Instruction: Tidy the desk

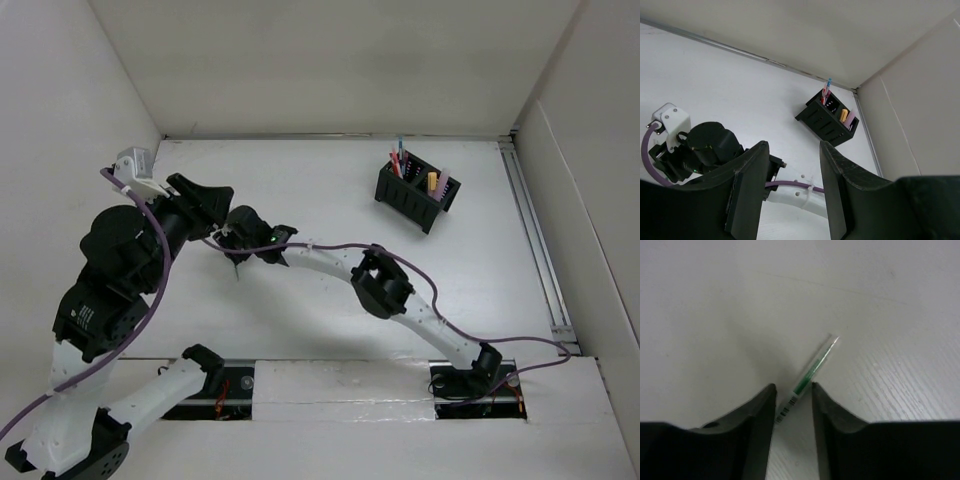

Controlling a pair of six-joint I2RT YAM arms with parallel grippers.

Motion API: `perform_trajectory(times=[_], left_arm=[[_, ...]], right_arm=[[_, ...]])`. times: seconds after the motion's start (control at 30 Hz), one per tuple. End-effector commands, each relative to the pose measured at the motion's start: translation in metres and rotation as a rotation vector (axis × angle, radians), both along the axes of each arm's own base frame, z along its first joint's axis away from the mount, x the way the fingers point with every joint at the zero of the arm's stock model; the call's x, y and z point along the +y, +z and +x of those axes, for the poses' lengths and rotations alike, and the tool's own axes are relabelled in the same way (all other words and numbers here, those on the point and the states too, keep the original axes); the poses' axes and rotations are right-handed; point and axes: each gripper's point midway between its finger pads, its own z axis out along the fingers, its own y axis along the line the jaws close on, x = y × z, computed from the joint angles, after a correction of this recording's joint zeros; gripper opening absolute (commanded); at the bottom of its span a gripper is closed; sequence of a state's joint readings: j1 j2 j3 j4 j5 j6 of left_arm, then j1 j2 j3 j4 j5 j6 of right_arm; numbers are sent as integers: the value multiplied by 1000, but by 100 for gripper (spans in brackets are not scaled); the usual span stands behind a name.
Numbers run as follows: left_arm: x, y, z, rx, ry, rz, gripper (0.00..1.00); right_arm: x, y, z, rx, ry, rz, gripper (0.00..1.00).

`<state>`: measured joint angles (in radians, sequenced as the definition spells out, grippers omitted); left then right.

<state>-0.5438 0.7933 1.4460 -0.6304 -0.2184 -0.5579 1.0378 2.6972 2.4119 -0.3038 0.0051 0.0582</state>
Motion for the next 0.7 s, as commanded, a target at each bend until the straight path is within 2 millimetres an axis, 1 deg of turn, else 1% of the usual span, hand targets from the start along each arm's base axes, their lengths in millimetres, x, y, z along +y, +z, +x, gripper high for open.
perform_trajectory(times=[0.0,0.03,0.1,0.13,0.2,0.23,0.27,0.3,0.33,0.37,0.4,0.43,0.47,0.5,0.53,0.57,0.6,0.63,0.67], left_arm=[[8,9,-6,-37,19,-3,41],[8,10,-7,-42,19,-4,41],[11,12,-8,-48,27,-4,41],[12,12,-8,-49,30,-2,41],[14,14,-8,-54,39,-3,41],[14,14,-8,-55,41,-1,41],[15,14,-8,-55,42,-1,41],[15,15,-8,-56,42,-2,41],[14,14,-8,-55,41,-1,41],[12,11,-6,-47,39,2,42],[12,10,-5,-47,39,2,41],[12,9,-4,-43,41,3,41],[10,8,-2,-41,40,2,41],[9,5,-2,-37,36,5,42],[8,4,0,-34,38,5,42],[6,0,3,-27,35,6,41],[2,-4,8,-21,34,2,41],[-1,-8,13,-11,33,6,42],[-1,-6,13,-20,33,1,42]], right_arm=[[-13,3,7,-9,-81,-7,41],[-21,-1,5,-9,-88,-30,33],[-28,-3,4,-21,-81,-62,30],[-31,0,4,-30,-82,-70,28],[-41,-6,3,-47,-69,-119,24],[-44,-6,2,-48,-72,-127,17],[-46,4,3,-86,-44,-142,14],[-53,-1,0,-83,-34,-167,12],[-57,2,-1,-92,-27,-179,8],[-60,17,-1,-122,-12,-180,5],[-71,9,-6,-113,-8,-212,4],[-78,12,-6,-109,2,-215,0],[-85,14,-6,-110,13,-219,0],[-97,22,-9,-109,17,-204,0],[-102,30,-11,-102,28,-176,0],[-114,39,-3,-101,11,-150,0],[-133,79,11,-144,-14,-20,0],[-148,105,10,-164,-22,29,0],[-148,106,10,-165,-22,29,0]])
